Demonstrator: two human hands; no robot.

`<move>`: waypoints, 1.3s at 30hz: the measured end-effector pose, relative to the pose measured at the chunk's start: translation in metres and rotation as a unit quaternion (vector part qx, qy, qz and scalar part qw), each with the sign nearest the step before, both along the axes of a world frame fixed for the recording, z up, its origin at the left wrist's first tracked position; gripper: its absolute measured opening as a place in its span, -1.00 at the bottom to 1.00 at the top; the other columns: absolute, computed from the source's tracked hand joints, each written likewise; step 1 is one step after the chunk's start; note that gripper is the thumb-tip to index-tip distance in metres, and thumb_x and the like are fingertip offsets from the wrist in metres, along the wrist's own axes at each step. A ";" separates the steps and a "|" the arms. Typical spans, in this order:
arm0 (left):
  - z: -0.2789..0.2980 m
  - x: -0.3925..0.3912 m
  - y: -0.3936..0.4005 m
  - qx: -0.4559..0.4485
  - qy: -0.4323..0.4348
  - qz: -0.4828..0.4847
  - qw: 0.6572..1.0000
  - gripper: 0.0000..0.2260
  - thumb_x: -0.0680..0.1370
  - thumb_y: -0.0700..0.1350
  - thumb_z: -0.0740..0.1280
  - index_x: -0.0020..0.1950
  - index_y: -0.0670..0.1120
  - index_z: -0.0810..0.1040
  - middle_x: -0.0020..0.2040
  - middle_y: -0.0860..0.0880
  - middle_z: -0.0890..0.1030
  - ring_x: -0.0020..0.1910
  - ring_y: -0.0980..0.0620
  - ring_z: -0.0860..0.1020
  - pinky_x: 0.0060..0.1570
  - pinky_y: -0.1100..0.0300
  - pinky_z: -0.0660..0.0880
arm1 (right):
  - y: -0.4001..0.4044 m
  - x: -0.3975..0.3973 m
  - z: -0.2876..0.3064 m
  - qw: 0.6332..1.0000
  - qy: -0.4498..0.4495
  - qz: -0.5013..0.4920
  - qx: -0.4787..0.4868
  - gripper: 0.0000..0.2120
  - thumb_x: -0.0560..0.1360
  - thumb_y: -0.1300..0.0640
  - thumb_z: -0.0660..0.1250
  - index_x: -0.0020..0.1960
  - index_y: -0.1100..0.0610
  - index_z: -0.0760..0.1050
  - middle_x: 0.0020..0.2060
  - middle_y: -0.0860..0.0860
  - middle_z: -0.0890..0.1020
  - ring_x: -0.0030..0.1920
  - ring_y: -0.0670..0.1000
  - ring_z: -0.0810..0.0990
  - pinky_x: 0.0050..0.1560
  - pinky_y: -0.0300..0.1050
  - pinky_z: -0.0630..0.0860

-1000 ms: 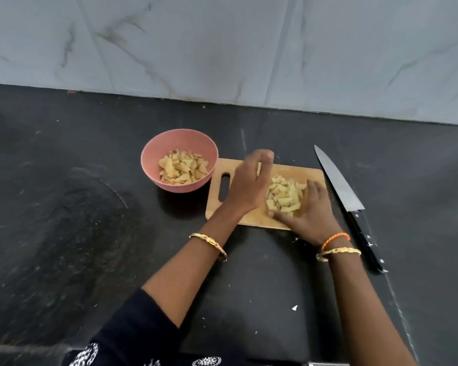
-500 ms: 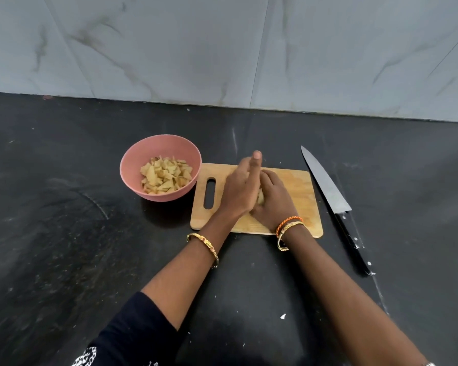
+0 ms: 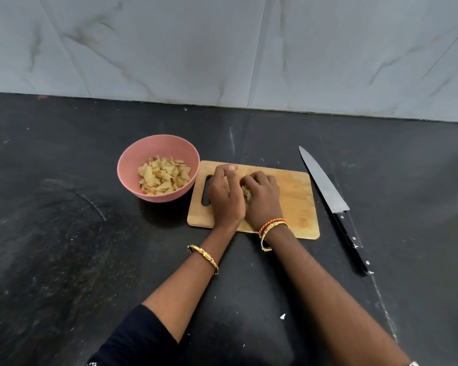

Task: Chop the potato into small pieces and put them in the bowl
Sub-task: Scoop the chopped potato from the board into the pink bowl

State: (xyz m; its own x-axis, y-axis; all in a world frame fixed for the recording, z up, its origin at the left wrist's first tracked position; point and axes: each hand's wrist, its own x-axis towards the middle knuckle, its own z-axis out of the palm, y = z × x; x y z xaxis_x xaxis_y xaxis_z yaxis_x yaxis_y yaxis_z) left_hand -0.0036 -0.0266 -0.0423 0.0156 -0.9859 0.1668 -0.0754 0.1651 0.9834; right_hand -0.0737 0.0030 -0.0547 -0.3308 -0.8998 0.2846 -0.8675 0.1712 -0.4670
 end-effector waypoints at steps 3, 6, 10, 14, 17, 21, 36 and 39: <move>-0.003 0.000 0.003 0.000 -0.013 -0.006 1.000 -0.69 0.61 0.02 0.04 0.00 -0.08 0.52 -0.12 0.02 0.56 -0.08 0.02 0.52 -0.06 0.26 0.44 | 0.000 -0.004 0.001 0.999 0.044 -0.004 0.004 -0.86 0.46 0.10 0.32 -0.07 0.16 0.52 -0.04 0.11 0.53 -0.01 0.15 0.42 -0.03 0.01 0.42; -0.003 0.002 0.003 0.007 -0.021 -0.001 1.000 -0.67 0.63 -0.03 0.04 0.02 -0.15 0.55 -0.06 0.06 0.55 -0.01 0.10 0.49 -0.04 0.43 0.36 | -0.008 -0.010 0.004 0.996 0.053 -0.073 -0.010 -0.86 0.46 0.10 0.28 -0.10 0.18 0.52 -0.09 0.12 0.53 -0.03 0.17 0.44 -0.07 -0.04 0.36; -0.001 0.002 0.004 0.018 -0.025 -0.007 0.999 -0.68 0.65 -0.04 0.05 0.01 -0.16 0.55 -0.07 0.07 0.55 -0.02 0.13 0.49 -0.08 0.49 0.33 | -0.015 -0.013 0.005 0.992 0.075 -0.104 0.009 -0.82 0.48 0.09 0.25 -0.04 0.19 0.52 -0.08 0.15 0.55 -0.02 0.20 0.44 -0.07 -0.02 0.35; -0.003 0.001 0.008 0.019 -0.019 0.002 1.000 -0.70 0.65 -0.06 0.06 -0.01 -0.15 0.55 -0.06 0.02 0.58 -0.02 0.13 0.49 -0.09 0.50 0.33 | -0.015 -0.014 0.010 0.994 0.089 -0.063 0.006 -0.82 0.51 0.14 0.24 -0.07 0.25 0.52 -0.12 0.21 0.57 -0.11 0.24 0.49 -0.10 0.00 0.39; -0.006 0.001 0.016 -0.005 -0.027 0.007 1.000 -0.70 0.62 -0.03 0.05 -0.09 -0.10 0.53 -0.16 0.12 0.53 -0.07 0.13 0.48 -0.10 0.44 0.34 | -0.009 -0.014 0.011 0.995 0.099 -0.012 0.001 -0.80 0.53 0.15 0.23 -0.16 0.28 0.50 -0.19 0.22 0.57 -0.16 0.24 0.49 -0.17 -0.01 0.38; -0.004 0.003 0.018 0.026 0.012 0.010 1.000 -0.76 0.62 -0.04 0.08 -0.09 -0.06 0.50 -0.16 0.09 0.53 -0.13 0.19 0.47 -0.16 0.47 0.35 | -0.008 -0.017 0.013 0.997 0.083 0.011 0.004 -0.77 0.52 0.10 0.27 -0.16 0.27 0.50 -0.23 0.18 0.55 -0.22 0.16 0.47 -0.27 -0.11 0.27; 0.067 -0.011 0.002 0.362 0.322 -0.100 0.869 -0.70 0.64 -0.10 0.08 0.08 -0.20 0.56 0.00 -0.13 0.62 -0.01 -0.03 0.59 0.07 0.13 0.51 | -0.035 -0.014 0.065 0.583 -0.804 -0.085 -0.083 -0.74 0.47 0.14 0.28 -0.36 0.14 0.33 -0.58 0.02 0.41 -0.64 -0.06 0.37 -0.66 -0.33 0.27; 0.088 0.004 -0.010 0.353 0.368 -0.086 0.856 -0.68 0.64 -0.07 0.08 0.12 -0.22 0.54 -0.01 -0.13 0.60 -0.04 -0.03 0.58 -0.02 0.17 0.52 | -0.051 0.007 0.081 0.536 -0.834 -0.071 -0.105 -0.77 0.45 0.16 0.22 -0.38 0.13 0.34 -0.53 0.01 0.42 -0.55 -0.03 0.42 -0.57 -0.30 0.34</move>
State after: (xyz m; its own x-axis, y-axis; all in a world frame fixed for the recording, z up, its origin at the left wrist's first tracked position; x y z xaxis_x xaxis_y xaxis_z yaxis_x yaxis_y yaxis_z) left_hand 0.0007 -0.0369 0.0455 -0.2948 -0.8351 -0.4644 0.5739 -0.5433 0.6127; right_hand -0.0666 -0.0484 0.0264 -0.3446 -0.8374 -0.4243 0.8031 -0.0289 -0.5951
